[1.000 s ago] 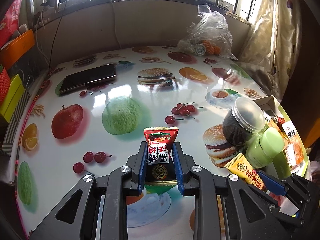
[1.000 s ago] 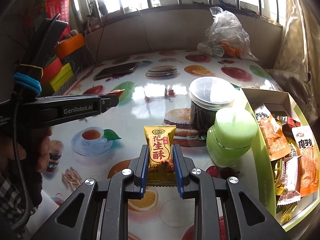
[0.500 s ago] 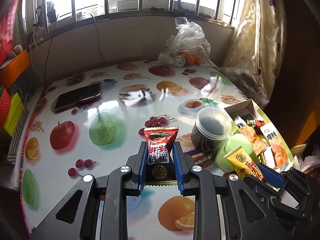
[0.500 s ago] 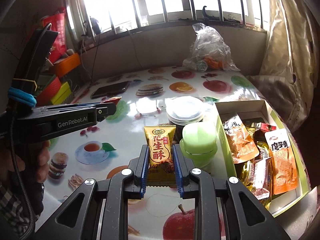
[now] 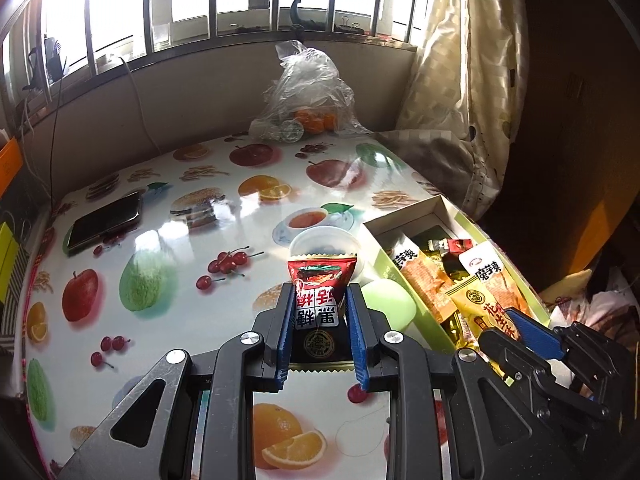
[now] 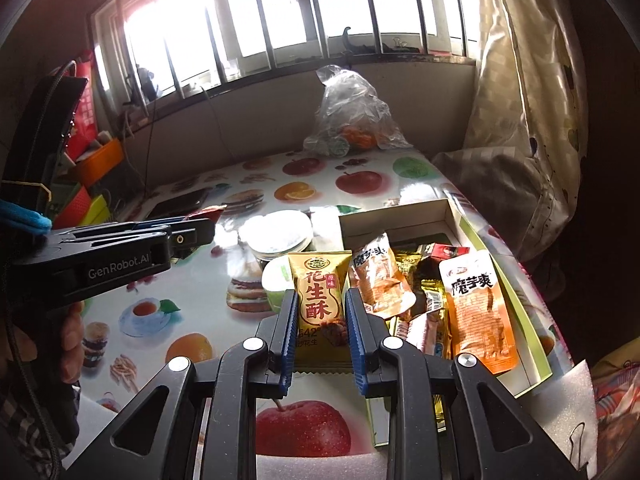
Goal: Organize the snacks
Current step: 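Carry the red-black packet with the left tool while the right carries the yellow packet into the box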
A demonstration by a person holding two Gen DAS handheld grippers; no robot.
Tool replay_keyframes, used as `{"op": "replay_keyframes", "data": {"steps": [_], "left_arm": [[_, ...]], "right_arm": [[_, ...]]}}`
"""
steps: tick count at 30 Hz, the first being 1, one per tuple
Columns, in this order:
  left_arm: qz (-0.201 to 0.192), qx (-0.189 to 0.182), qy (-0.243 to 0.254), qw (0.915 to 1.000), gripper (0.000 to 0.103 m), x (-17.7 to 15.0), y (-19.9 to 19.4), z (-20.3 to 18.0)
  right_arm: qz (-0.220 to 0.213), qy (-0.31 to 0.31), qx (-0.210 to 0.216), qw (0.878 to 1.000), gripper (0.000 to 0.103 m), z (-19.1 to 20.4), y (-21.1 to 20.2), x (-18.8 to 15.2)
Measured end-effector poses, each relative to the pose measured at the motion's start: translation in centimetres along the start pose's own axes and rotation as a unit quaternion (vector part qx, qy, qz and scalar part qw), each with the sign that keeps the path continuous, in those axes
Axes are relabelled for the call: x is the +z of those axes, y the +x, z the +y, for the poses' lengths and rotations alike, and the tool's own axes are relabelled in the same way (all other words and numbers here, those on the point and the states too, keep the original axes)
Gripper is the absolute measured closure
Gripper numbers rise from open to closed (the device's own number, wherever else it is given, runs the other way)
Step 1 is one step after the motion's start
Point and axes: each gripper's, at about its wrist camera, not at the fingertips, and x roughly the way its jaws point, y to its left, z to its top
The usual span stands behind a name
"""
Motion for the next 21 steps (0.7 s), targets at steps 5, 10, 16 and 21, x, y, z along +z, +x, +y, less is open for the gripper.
{"op": "replay_keyframes", "data": {"steps": [5, 10, 16, 21], "left_arm": [[0.001, -0.014, 0.011, 0.9998, 0.077, 0.5, 0.4, -2.3], [0.005, -0.027, 0.022, 0.9994, 0.077, 0.8, 1.1, -4.4], [0.012, -0.042, 0.028, 0.9987, 0.077, 1.2, 2.1, -6.4], [0.025, -0.053, 0.025, 0.9980, 0.077, 1.5, 3.5, -7.9]], "right_arm": [[-0.004, 0.013, -0.013, 1.000, 0.081, -1.9, -0.7, -0.1], [-0.007, 0.025, -0.026, 0.999, 0.081, -3.6, -1.3, -0.2], [-0.007, 0.035, -0.039, 0.999, 0.081, -5.4, -1.7, -0.4], [-0.003, 0.045, -0.051, 0.998, 0.081, -7.0, -1.5, -0.6]]}}
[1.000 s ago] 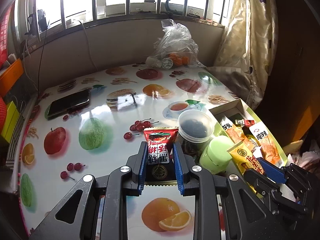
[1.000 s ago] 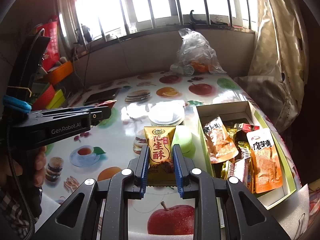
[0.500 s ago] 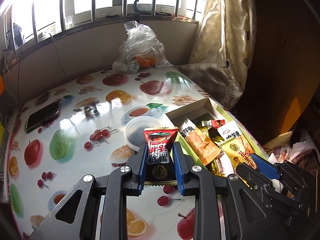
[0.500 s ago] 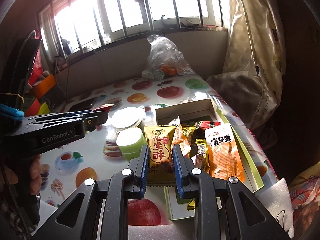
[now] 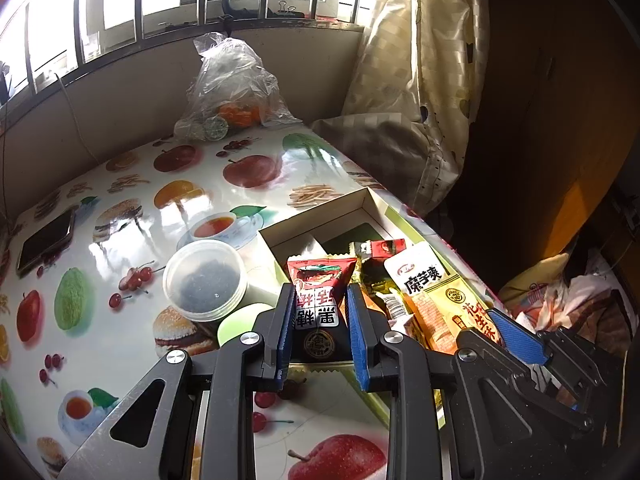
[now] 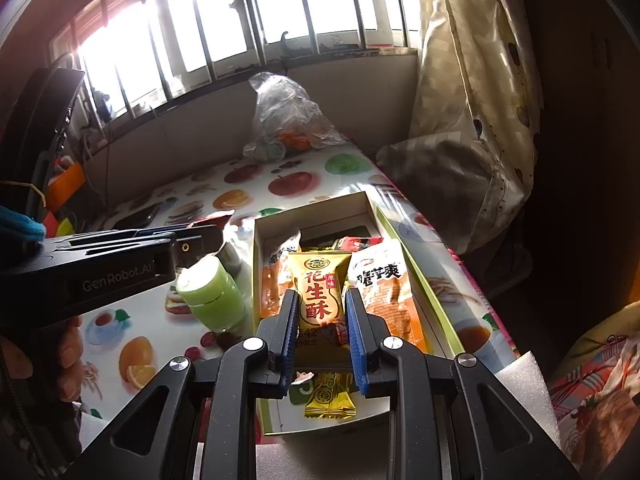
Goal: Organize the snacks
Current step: 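Carry the red-black packet with the left tool while the right carries the yellow packet into the box, then open the left tool releasing the red-black packet while the right releases the yellow packet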
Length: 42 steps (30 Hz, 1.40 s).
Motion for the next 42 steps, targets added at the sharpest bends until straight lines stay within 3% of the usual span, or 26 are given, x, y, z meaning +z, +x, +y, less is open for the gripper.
{"op": "replay_keyframes", "data": {"steps": [14, 17, 34, 36, 38, 42], "left_arm": [[0.041, -0.022, 0.003, 0.9989, 0.077, -0.4, 4.8, -3.2], [0.044, -0.008, 0.005, 0.9990, 0.077, -0.6, 5.2, -3.4], [0.066, -0.007, 0.005, 0.9978, 0.076, -1.6, 6.9, -3.8], [0.064, -0.007, 0.006, 0.9979, 0.074, -1.7, 6.9, -3.9], [0.063, -0.008, 0.004, 0.9980, 0.063, -1.7, 6.8, -3.8], [0.061, -0.007, 0.004, 0.9981, 0.062, -1.6, 6.7, -3.8]], "right_arm": [[0.029, 0.001, -0.033, 0.999, 0.081, -3.3, 2.7, -0.9], [0.033, -0.001, -0.037, 0.999, 0.081, -3.6, 3.2, -1.1], [0.040, -0.006, -0.042, 0.998, 0.078, -4.1, 4.9, -2.1], [0.040, -0.004, -0.043, 0.998, 0.076, -4.1, 4.9, -2.1], [0.040, -0.004, -0.043, 0.998, 0.074, -4.1, 4.8, -2.2], [0.039, -0.003, -0.043, 0.998, 0.071, -4.2, 4.7, -2.1]]}}
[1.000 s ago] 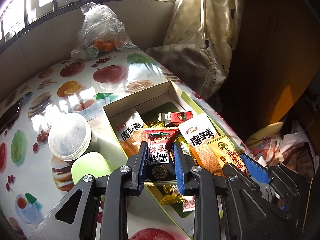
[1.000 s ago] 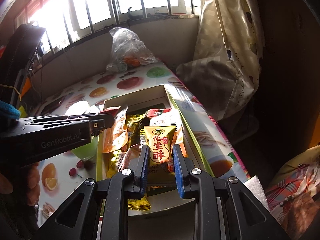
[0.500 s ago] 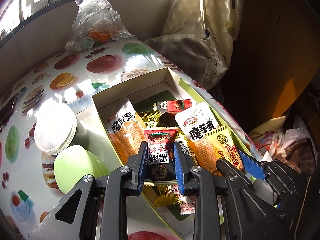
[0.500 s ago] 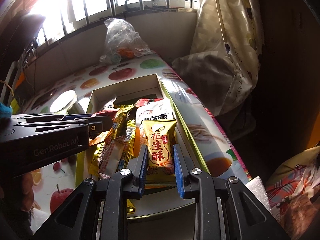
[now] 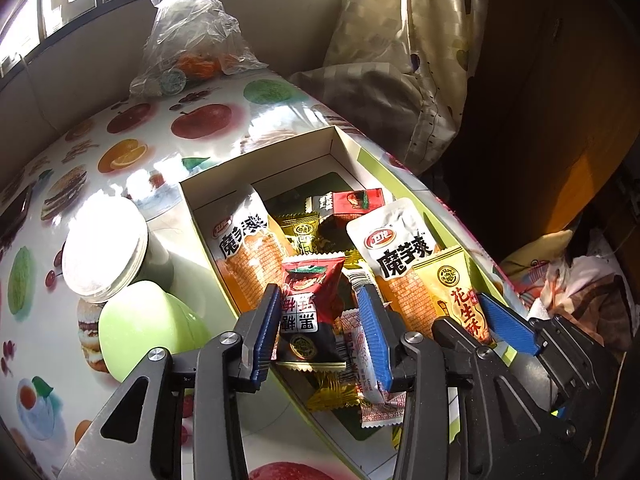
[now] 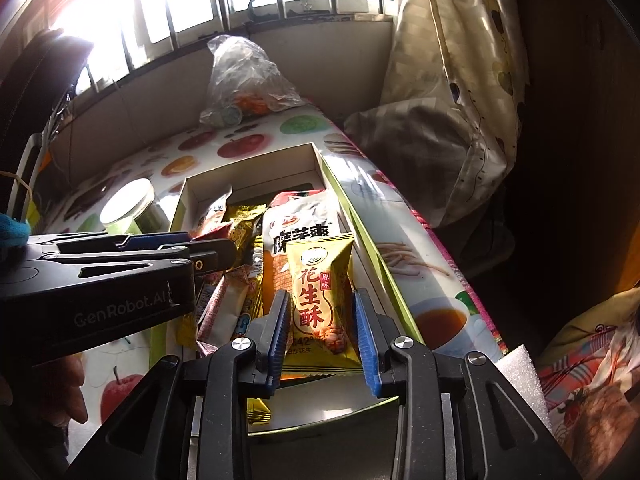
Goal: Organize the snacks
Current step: 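Open the left tool releasing the red-black packet while the right releases the yellow packet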
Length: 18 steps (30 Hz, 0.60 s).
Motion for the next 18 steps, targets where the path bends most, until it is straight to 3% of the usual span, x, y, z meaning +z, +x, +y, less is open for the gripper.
{"op": "replay_keyframes", "data": {"steps": [9, 18], "left_arm": [[-0.015, -0.001, -0.003, 0.9999, 0.061, -0.3, -1.2, 0.0], [-0.049, 0.013, -0.003, 0.9987, 0.060, -1.2, -4.3, -0.1]], "right_arm": [[-0.003, 0.007, 0.001, 1.000, 0.058, 0.0, -0.7, 0.0], [-0.020, 0.010, -0.002, 1.000, 0.054, 0.2, -2.8, -0.1]]}}
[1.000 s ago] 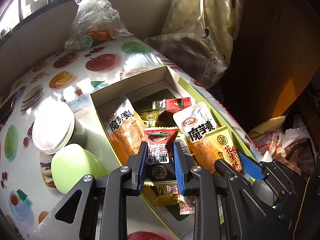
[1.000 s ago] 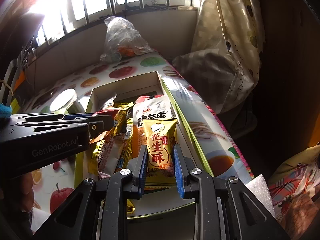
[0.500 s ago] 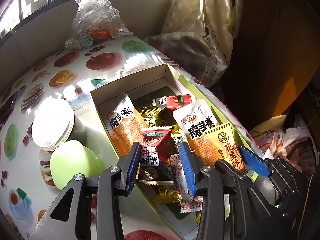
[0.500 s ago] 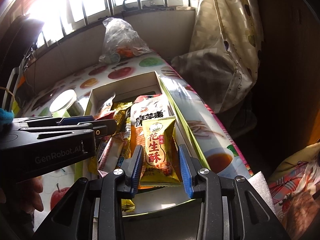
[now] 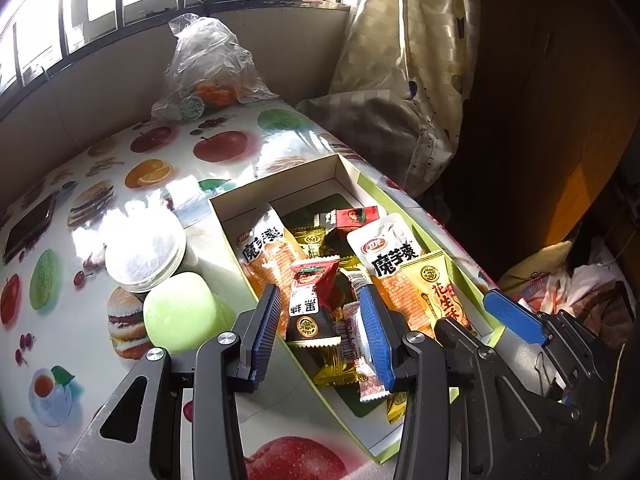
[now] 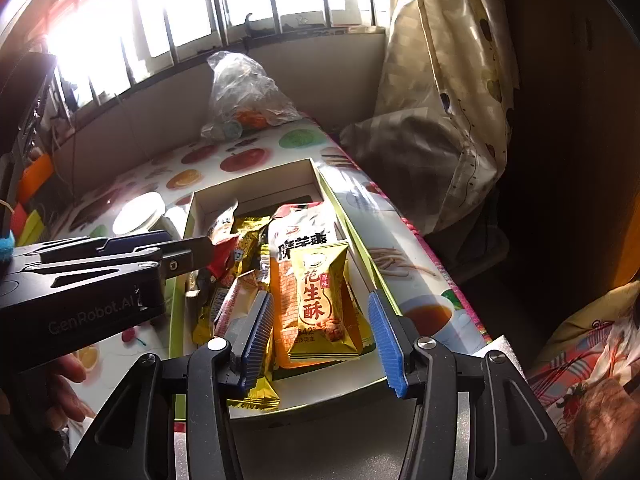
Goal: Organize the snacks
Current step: 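Open the left tool releasing the red-black packet while the right releases the yellow packet, then withdraw both open tools from the green box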
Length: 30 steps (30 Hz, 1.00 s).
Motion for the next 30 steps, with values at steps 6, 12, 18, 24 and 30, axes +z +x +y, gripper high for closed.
{"op": "replay_keyframes", "data": {"steps": [6, 12, 18, 24, 30], "left_arm": [[-0.019, 0.025, -0.003, 0.9995, 0.060, -1.2, -2.1, 0.3], [-0.026, 0.037, -0.008, 0.9990, 0.060, -3.2, -3.5, 0.9], [-0.034, 0.054, -0.008, 0.9979, 0.060, -5.7, -4.9, 1.7], [-0.013, 0.056, -0.016, 0.9982, 0.060, -8.9, -4.7, 2.1], [0.004, 0.060, -0.022, 0.9980, 0.060, -11.4, -4.1, 2.4]], "right_arm": [[-0.006, 0.001, -0.002, 1.000, 0.053, 0.3, -1.5, -0.4], [-0.010, -0.008, -0.001, 1.000, 0.051, 1.1, -2.8, -1.2], [-0.017, -0.022, 0.001, 1.000, 0.050, 2.1, -4.4, -2.2], [-0.011, -0.025, -0.004, 1.000, 0.049, 2.9, -4.9, -3.8], [0.009, -0.026, -0.010, 1.000, 0.048, 3.3, -4.6, -5.9]]}}
